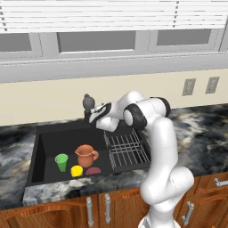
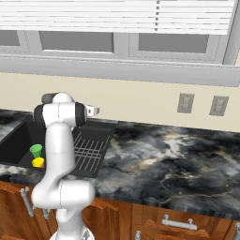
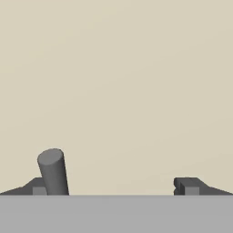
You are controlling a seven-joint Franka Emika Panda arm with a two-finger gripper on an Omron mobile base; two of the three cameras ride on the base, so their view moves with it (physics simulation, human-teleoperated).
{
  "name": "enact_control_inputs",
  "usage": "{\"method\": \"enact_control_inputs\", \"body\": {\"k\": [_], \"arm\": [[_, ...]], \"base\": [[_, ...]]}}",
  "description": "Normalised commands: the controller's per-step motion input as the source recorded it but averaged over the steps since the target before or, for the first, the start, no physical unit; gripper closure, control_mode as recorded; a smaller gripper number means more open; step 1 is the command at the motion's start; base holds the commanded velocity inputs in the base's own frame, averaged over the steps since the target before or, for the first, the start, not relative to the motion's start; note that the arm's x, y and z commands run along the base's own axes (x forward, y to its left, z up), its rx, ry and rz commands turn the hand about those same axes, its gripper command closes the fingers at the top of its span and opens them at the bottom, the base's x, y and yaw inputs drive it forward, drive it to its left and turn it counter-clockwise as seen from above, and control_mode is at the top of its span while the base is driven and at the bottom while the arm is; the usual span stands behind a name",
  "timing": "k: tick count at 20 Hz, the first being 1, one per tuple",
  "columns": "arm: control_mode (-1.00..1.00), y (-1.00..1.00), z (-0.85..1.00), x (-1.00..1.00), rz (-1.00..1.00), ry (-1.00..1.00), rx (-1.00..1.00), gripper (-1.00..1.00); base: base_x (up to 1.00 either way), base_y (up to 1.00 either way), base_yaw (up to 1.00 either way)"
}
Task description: Pick the cup and cup and place them in the sink. Then turn on the water.
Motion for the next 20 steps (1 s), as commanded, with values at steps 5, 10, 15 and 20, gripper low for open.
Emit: {"method": "enact_control_inputs", "body": {"k": [5,10,15,20], "arm": [[-1.00,-0.37,0.00,0.01,0.00,0.00,0.02,-1.00],[-1.00,-0.38,0.00,0.00,0.01,0.00,0.02,-1.00],[-1.00,-0.41,0.00,0.00,0.02,0.00,0.02,-1.00],[-1.00,-0.45,0.00,0.00,0.03,0.00,0.02,-1.00]], "base": [[0.00,0.00,0.00],[0.00,0.00,0.00],[0.00,0.00,0.00],[0.00,0.00,0.00]]}}
